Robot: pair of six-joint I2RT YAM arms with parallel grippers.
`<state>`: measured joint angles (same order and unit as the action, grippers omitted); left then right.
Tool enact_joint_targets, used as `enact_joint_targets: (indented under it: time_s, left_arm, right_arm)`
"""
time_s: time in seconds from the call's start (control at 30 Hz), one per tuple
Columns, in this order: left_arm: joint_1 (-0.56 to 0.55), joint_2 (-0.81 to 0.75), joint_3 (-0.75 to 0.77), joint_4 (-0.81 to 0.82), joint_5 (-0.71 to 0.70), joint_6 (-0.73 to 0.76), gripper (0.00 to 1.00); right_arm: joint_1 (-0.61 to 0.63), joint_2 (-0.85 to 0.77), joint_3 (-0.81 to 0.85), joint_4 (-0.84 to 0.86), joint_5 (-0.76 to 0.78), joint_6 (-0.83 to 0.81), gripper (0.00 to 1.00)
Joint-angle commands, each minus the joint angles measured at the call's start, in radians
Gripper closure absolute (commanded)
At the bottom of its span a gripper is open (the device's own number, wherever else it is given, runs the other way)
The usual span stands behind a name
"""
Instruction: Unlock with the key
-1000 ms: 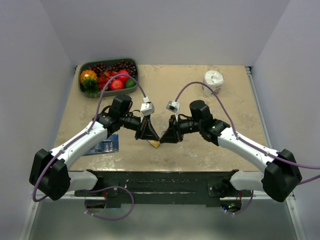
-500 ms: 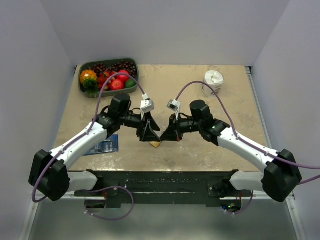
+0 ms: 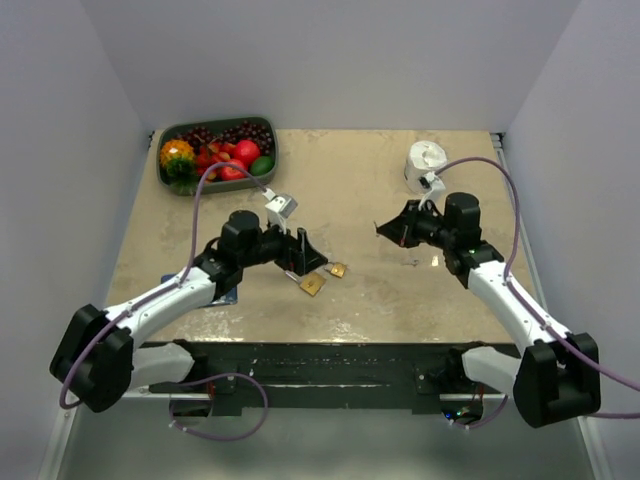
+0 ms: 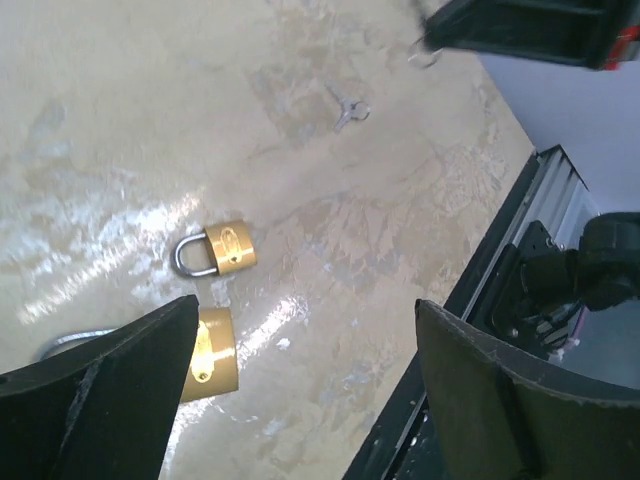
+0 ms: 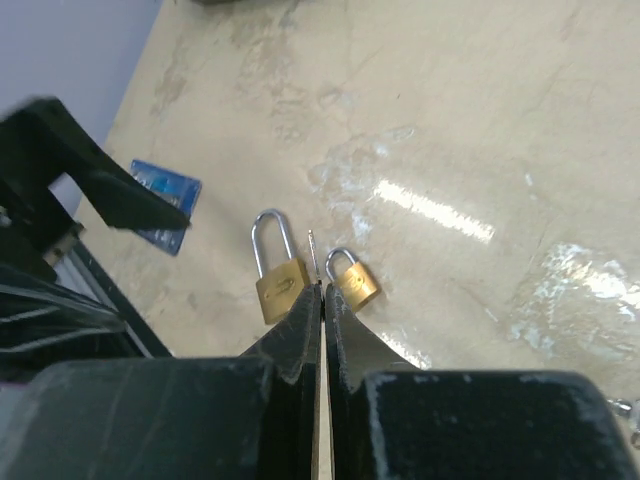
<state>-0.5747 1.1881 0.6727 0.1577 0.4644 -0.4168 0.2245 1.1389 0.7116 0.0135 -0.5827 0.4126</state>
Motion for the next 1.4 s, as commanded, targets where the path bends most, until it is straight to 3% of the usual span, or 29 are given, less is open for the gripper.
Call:
enact_joint_targets:
  time_s: [0.0, 0.23, 0.53, 1.37]
  left_arm:
    - [-0.072, 0.088, -0.047, 0.160, -0.187, -0.284, 0.07]
    - [-0.174, 0.274, 0.066, 0.158, -0.267, -0.395, 0.08]
    - [-0.183, 0.510, 0.154, 0.172, -0.172, -0.416, 0.06]
    - [-0.192, 0.650, 0.350, -0.010, -0.331, -0.238, 0.05]
  right_arm:
    - [-0.017, -0.065, 0.000, 0.023, 0.106, 0.012, 1.00]
    - [-0.019, -0.123, -0.035, 0.014, 0.113, 0.005, 1.00]
    - [-0.019, -0.174, -0.080, 0.016, 0.112, 0.023, 1.00]
    - [-0.017, -0.165, -0.097, 0.045, 0.101, 0.068, 1.00]
